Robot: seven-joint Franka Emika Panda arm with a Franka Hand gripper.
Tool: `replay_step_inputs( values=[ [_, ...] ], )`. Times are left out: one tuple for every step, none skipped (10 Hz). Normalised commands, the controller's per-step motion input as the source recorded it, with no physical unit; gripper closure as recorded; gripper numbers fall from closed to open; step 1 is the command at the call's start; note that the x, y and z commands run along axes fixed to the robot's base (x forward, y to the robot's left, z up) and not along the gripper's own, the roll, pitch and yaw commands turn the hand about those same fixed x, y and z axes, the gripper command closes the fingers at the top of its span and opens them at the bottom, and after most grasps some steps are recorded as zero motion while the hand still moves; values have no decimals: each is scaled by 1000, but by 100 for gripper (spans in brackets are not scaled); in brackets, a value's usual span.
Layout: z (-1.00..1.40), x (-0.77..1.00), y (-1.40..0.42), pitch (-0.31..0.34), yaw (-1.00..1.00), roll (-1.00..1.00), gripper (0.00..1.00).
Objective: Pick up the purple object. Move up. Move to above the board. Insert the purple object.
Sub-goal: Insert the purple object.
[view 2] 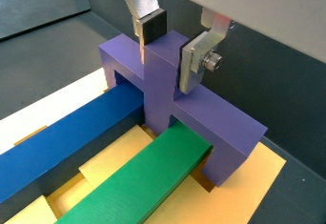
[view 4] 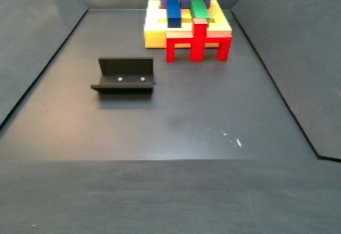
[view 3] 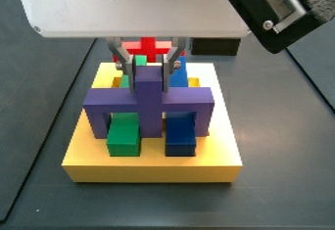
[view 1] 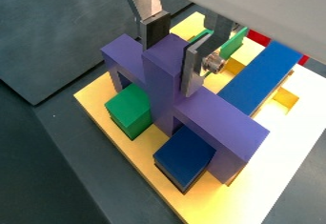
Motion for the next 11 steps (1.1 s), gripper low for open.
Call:
replay_step_inputs(
  values=[
    [-23, 111, 31, 46, 0, 63, 100],
    [0, 214, 23, 56, 23, 56, 100],
    [0, 283, 26, 64, 63, 80, 100],
    [-31, 234, 0, 70, 29, 117, 100],
    [-294, 0, -6, 0, 0, 86, 100],
    [-617, -6, -23, 0, 0, 34, 100],
    [-737, -80, 0, -36, 0, 0, 100],
    [-571, -157, 0, -27, 0, 0, 100],
    [-349, -46, -31, -20, 60, 16, 100],
    [-277, -103, -194, -33, 226, 113, 100],
    [-237, -40, -177, -30, 326, 84, 100]
  ],
)
